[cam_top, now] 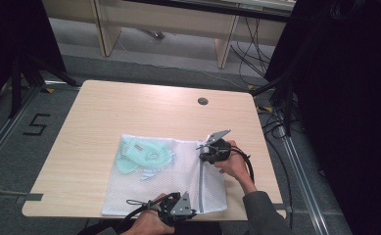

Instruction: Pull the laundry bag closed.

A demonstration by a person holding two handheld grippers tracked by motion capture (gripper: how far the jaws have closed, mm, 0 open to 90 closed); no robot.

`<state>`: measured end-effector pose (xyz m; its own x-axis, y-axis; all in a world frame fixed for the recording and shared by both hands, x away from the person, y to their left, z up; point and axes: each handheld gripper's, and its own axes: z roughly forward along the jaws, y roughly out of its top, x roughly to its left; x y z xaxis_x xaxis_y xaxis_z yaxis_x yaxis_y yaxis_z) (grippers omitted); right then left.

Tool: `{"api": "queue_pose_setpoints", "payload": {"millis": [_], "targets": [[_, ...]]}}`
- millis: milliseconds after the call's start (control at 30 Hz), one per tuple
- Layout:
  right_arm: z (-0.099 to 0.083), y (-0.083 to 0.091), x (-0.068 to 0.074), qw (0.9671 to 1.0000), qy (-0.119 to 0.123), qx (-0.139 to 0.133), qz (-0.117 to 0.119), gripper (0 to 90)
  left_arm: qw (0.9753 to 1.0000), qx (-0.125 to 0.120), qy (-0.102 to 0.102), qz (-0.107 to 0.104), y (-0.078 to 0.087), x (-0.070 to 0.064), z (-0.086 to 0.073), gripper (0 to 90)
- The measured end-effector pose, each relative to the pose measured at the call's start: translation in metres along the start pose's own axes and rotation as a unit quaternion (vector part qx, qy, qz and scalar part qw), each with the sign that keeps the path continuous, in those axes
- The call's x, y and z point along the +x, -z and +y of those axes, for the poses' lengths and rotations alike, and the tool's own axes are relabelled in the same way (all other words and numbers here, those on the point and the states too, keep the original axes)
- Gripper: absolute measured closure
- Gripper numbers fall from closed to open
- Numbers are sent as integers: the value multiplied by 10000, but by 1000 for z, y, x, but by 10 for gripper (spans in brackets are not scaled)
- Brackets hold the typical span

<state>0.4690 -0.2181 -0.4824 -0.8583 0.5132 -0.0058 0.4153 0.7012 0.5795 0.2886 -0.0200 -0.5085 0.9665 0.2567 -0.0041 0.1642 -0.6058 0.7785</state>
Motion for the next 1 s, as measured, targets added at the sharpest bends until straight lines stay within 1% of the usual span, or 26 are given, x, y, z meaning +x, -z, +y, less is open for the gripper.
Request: {"api": "queue_pose_setpoints", "payload": {"millis": [33,67,100,167,200,233,267,300,333,367,400,433,467,500,533,567,600,667,700,733,767,833,867,900,933,1000], "targets": [[0,-1,-1,10000,60,-8,35,864,10000,-1,17,-2,0,0,0,888],[0,-1,-1,10000,0,11,77,863,10000,-28,63,-11,0,0,0,888],[1,-1,-1,10000,27,2,0,864,10000,-26,55,-15,0,0,0,889],[2,-1,-3,9999,86,67,19,863,10000,-20,33,-5,0,-1,0,889],[3,-2,-4,10000,76,13,-39,863,10000,1,16,-9,0,-1,0,889],[3,-2,-5,10000,68,0,-23,863,10000,21,0,-15,0,0,-1,889],[4,-2,-6,9999,-35,39,-89,864,10000,63,-40,-3,1,0,-1,889],[4,-3,-8,10000,34,-10,-34,864,10000,65,-34,-3,1,0,-1,889],[5,-3,-9,10000,62,4,-54,864,10000,12,19,-12,0,-1,-1,889],[6,-3,-11,9999,75,96,-86,863,10000,15,11,-22,0,-1,-1,889],[6,-5,-12,9999,89,19,-67,864,10000,16,5,-21,1,-1,-1,888],[7,-5,-13,9999,45,17,-115,864,10000,-15,23,-8,1,-2,-1,888],[8,-4,-15,9999,56,71,-69,863,10000,-7,10,-20,1,-1,-1,889],[7,-6,-15,10000,20,10,-81,863,10000,-18,23,-17,1,-2,0,889],[8,-6,-17,9999,78,10,-128,863,10000,-28,33,-22,1,-2,0,889],[8,-6,-17,9998,41,32,-169,864,10000,-27,31,-25,1,-2,0,889],[9,-6,-18,9999,5,3,-136,864,10000,-9,25,-47,1,-2,0,889],[10,-6,-21,9999,20,-23,-169,863,10000,-39,41,-59,1,-3,0,889],[11,-7,-22,9997,5,-19,-235,863,10000,-4,-4,-56,1,-3,0,889],[11,-8,-22,9997,12,-41,-250,864,10000,-31,17,-61,1,-3,0,889],[12,-8,-22,9999,-10,-14,-144,864,10000,0,-7,-61,1,-3,0,888],[14,-8,-23,9997,96,-34,-227,863,10000,-13,30,-73,0,-3,-1,889],[15,-9,-23,9997,32,-35,-251,863,10000,-15,29,-76,0,-3,-1,889],[15,-9,-24,9995,40,-60,-313,864,10000,-11,0,-59,1,-3,0,889],[15,-9,-25,9998,45,-66,-206,864,9999,-71,39,-72,0,-3,-1,889],[14,-10,-28,9996,45,-80,-265,863,10000,-32,13,-40,1,-3,0,889]]}}
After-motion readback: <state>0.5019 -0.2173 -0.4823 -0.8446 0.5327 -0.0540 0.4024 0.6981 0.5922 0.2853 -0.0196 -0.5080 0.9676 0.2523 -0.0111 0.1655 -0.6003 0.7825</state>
